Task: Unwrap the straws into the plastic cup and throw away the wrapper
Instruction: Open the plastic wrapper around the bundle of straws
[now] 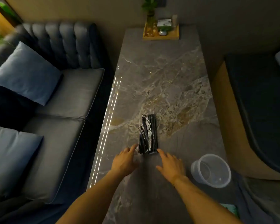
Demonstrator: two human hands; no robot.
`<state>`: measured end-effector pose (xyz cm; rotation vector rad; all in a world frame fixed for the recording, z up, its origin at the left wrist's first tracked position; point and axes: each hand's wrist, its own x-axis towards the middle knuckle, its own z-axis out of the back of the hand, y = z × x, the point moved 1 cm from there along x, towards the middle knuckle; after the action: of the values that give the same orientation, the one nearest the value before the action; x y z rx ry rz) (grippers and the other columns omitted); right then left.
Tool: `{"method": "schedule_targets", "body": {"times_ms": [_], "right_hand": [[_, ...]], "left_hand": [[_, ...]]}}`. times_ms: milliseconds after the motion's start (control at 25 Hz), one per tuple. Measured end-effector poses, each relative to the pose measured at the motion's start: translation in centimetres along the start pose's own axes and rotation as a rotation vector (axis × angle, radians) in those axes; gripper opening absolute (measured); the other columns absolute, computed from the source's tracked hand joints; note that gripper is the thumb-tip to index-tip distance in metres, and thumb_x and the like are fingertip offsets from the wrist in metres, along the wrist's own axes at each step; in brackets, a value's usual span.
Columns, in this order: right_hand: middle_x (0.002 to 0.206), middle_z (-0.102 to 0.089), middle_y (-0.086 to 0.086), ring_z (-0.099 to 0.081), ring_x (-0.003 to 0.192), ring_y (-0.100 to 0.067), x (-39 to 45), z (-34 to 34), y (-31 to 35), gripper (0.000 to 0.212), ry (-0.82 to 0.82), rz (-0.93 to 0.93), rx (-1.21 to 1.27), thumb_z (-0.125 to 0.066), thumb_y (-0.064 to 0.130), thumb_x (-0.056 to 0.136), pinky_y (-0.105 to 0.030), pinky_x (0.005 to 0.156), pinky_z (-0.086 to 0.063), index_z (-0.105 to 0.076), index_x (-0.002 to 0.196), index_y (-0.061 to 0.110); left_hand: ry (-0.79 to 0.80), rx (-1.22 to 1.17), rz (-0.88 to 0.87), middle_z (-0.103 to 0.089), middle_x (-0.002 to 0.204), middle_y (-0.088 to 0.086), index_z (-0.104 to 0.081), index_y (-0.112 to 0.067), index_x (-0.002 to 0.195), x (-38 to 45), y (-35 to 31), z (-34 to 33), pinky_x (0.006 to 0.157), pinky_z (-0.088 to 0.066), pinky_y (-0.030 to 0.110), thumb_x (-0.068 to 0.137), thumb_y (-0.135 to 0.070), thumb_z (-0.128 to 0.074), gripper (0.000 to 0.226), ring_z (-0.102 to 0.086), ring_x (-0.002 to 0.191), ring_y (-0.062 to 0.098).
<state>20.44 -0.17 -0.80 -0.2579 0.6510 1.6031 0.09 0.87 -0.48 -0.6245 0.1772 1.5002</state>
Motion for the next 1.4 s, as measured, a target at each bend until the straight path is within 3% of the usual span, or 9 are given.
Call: {"method": "schedule_targets", "body": {"times_ms": [200, 440, 560, 800, 920, 1000, 1160, 1280, 1400], "right_hand": [[0.135, -0.046, -0.008, -0.048, 0.122, -0.031, 3.6, -0.2, 1.3, 0.080, -0.069, -0.026, 0.044, -0.061, 0.044, 0.087, -0.050, 0.096, -0.042, -0.013, 0.150, 0.034], [0.128, -0.047, -0.005, -0.049, 0.117, -0.027, 5.0, -0.9, 2.1, 0.084, -0.124, -0.021, 0.001, -0.061, 0.039, 0.087, -0.044, 0.090, -0.043, -0.007, 0.151, 0.033], [0.130, -0.046, -0.005, -0.049, 0.119, -0.027, 5.3, -1.0, 2.4, 0.083, -0.107, -0.029, 0.026, -0.060, 0.036, 0.088, -0.044, 0.092, -0.042, -0.007, 0.152, 0.032], [0.127, -0.046, -0.003, -0.052, 0.115, -0.026, 3.7, -1.2, 1.8, 0.088, -0.143, 0.027, 0.103, -0.065, 0.030, 0.085, -0.043, 0.091, -0.046, -0.007, 0.152, 0.035], [0.118, -0.051, -0.004, -0.057, 0.103, -0.026, 2.0, -0.9, 1.5, 0.082, -0.253, 0.089, 0.140, -0.067, 0.025, 0.082, -0.042, 0.084, -0.050, -0.022, 0.150, 0.033], [0.105, -0.058, -0.006, -0.061, 0.090, -0.027, 0.4, -0.4, 1.4, 0.077, -0.339, 0.159, 0.085, -0.074, 0.020, 0.075, -0.040, 0.072, -0.055, -0.041, 0.143, 0.026], [0.085, -0.061, -0.006, -0.062, 0.072, -0.025, -2.3, 1.4, 1.5, 0.067, -0.526, 0.268, 0.082, -0.087, 0.014, 0.057, -0.035, 0.053, -0.056, -0.065, 0.120, 0.018], [0.092, -0.061, -0.010, -0.062, 0.079, -0.027, -4.1, 3.2, 2.1, 0.047, -0.586, 0.345, 0.241, -0.086, 0.009, 0.062, -0.036, 0.058, -0.057, -0.071, 0.106, 0.017], [0.122, -0.061, -0.010, -0.059, 0.107, -0.023, -5.7, 5.4, 2.4, 0.033, -0.537, 0.383, 0.446, -0.082, 0.011, 0.069, -0.035, 0.085, -0.055, -0.074, 0.100, 0.017]], "left_hand": [[-0.018, -0.168, 0.109, -0.053, 0.127, 0.005, 0.001, -0.048, 0.143, 2.9, -0.2, -0.4, 0.079, -0.055, 0.046, 0.073, -0.059, -0.058, 0.092, -0.063, 0.105, 0.033], [-0.059, -0.181, 0.046, -0.053, 0.119, 0.008, 0.000, -0.047, 0.145, 4.4, -1.3, -1.4, 0.064, -0.046, 0.037, 0.080, -0.049, -0.063, 0.091, -0.064, 0.094, 0.036], [-0.043, -0.237, 0.024, -0.055, 0.120, 0.010, -0.011, -0.042, 0.147, 4.6, -1.8, -1.6, 0.071, -0.055, 0.042, 0.082, -0.036, -0.065, 0.085, -0.064, 0.097, 0.035], [-0.036, -0.504, -0.025, -0.065, 0.124, 0.006, -0.033, -0.035, 0.143, 4.1, -1.4, -0.6, 0.086, -0.054, 0.038, 0.075, -0.026, -0.068, 0.076, -0.065, 0.106, 0.024], [0.030, -0.608, -0.039, -0.068, 0.110, -0.001, -0.037, -0.036, 0.139, 2.8, -1.4, -0.1, 0.077, -0.055, 0.029, 0.071, -0.026, -0.072, 0.078, -0.065, 0.088, 0.013], [0.103, -0.682, -0.026, -0.064, 0.095, -0.005, -0.040, -0.036, 0.138, 1.6, -1.2, 0.4, 0.077, -0.059, 0.034, 0.068, -0.021, -0.074, 0.079, -0.065, 0.083, 0.013], [0.227, -0.910, -0.009, -0.069, 0.088, 0.004, -0.049, -0.031, 0.135, -1.0, -1.2, 2.0, 0.069, -0.059, 0.031, 0.074, -0.014, -0.075, 0.069, -0.069, 0.072, 0.014], [0.252, -1.038, -0.016, -0.074, 0.081, 0.003, -0.057, -0.028, 0.128, -3.3, -1.3, 4.1, 0.065, -0.057, 0.026, 0.078, -0.021, -0.077, 0.054, -0.072, 0.071, 0.014], [0.206, -1.136, -0.051, -0.074, 0.077, 0.010, -0.066, -0.021, 0.118, -5.7, -1.8, 6.4, 0.064, -0.056, 0.025, 0.082, -0.027, -0.076, 0.038, -0.071, 0.071, 0.018]]}}
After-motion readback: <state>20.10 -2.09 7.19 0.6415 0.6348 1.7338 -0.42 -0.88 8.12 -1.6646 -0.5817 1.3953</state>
